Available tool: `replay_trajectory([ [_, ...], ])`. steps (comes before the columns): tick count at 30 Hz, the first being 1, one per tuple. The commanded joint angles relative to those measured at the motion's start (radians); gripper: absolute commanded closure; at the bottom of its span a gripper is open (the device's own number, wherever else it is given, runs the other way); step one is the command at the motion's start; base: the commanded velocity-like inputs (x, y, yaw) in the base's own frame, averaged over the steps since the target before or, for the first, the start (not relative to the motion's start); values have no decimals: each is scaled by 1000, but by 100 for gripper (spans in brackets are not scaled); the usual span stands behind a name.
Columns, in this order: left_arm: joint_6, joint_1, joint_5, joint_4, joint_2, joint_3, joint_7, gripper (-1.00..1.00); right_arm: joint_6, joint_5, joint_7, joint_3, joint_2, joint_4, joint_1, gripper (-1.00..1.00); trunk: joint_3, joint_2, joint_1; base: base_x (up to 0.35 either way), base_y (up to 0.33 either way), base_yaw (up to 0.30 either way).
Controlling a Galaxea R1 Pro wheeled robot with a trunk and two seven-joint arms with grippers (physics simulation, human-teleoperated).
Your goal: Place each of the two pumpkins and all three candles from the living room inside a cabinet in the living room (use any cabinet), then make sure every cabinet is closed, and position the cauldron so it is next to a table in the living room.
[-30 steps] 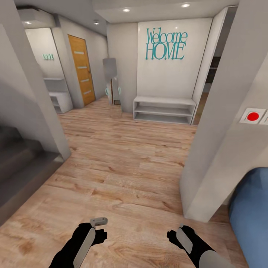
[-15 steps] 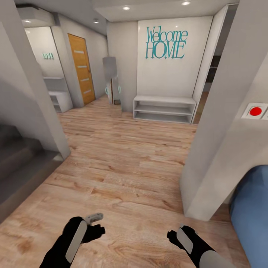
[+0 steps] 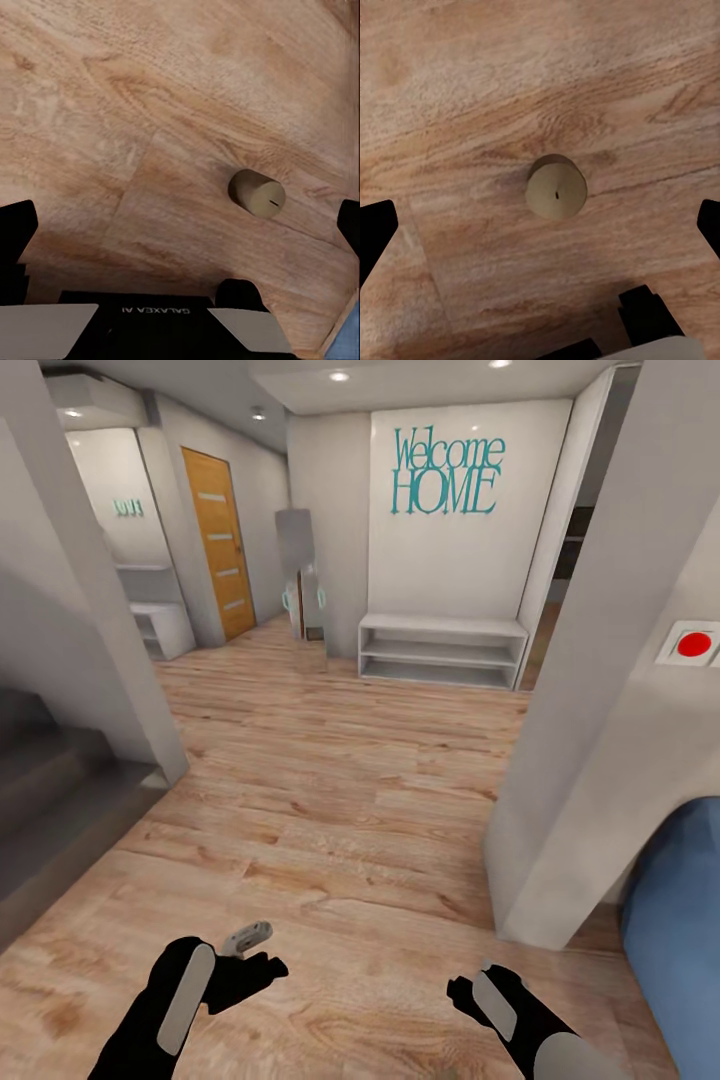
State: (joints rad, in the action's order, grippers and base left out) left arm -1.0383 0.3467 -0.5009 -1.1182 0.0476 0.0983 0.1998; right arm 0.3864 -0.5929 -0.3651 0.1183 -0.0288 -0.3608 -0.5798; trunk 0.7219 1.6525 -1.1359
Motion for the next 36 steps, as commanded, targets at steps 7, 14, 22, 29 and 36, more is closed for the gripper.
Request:
replay_trajectory([
  [7, 0, 0, -31, -1, 0, 0, 0, -100, 1, -1, 0, -1, -2, -2, 0, -100, 22, 49, -27, -67, 16, 0],
  [14, 0, 0, -33, -2, 0, 0, 0, -100, 2, -2, 1, -1, -2, -2, 0, -100, 44, 98, -54, -65, 17, 0],
  [22, -2, 0, -34, -2, 0, 0, 0, -100, 1, -2, 1, -3, -5, -1, 0, -100, 69, 154, -84, -47, 1, 0],
  [29, -2, 0, -34, -2, 0, 0, 0, -100, 0, -1, -1, -3, -24, 4, 0, -100, 91, 203, -111, -47, 0, 0],
  [36, -1, 0, -36, -2, 1, -1, 1, -100, -1, 1, -1, -3, -35, 5, 0, -100, 113, 252, -138, -2, 0, 0],
])
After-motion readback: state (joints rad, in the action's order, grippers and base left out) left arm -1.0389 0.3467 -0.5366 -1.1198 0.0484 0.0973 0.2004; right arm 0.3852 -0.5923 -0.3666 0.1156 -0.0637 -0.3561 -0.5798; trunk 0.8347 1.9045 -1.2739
